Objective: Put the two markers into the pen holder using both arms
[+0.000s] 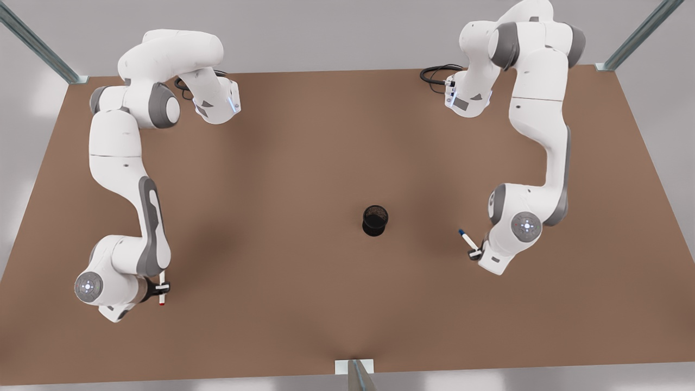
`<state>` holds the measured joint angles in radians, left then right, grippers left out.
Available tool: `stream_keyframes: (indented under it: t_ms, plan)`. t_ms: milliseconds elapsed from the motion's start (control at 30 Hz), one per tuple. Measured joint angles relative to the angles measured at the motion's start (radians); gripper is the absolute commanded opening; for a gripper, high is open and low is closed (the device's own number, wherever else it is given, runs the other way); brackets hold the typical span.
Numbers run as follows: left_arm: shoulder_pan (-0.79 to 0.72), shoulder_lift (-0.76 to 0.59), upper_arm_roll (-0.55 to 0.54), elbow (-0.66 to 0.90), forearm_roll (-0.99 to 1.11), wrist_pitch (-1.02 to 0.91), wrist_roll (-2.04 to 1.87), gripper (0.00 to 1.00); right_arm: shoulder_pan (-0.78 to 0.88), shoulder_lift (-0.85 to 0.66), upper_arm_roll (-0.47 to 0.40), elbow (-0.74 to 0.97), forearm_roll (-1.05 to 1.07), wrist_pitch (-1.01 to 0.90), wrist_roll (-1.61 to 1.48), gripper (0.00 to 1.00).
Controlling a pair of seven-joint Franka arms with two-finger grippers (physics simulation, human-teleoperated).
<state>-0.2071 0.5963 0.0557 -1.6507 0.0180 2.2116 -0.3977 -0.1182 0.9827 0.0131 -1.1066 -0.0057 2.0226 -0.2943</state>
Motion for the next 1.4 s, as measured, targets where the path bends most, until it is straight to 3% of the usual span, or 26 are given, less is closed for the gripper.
stream_keyframes:
  t_ms: [200, 367, 533, 1400]
  plan:
    - [-0.026, -0.038, -0.001, 0.047, -0.004, -0.147, -0.008, 0.21, 0.084, -0.148, 0.021, 0.003, -0.003, -0.032, 0.011, 0.22]
    - [-0.067, -0.049, -0.002, 0.232, -0.059, -0.291, -0.025, 0.21, 0.155, -0.210, 0.056, 0.011, -0.007, -0.046, 0.023, 0.21]
    - [-0.240, -0.058, -0.025, 0.370, -0.121, -0.385, -0.103, 0.21, 0.165, -0.218, 0.106, 0.014, -0.006, -0.047, 0.041, 0.21]
    - [-0.390, -0.011, -0.043, 0.370, -0.212, -0.476, -0.431, 0.23, 0.318, -0.263, 0.187, 0.014, -0.008, -0.029, 0.258, 0.21]
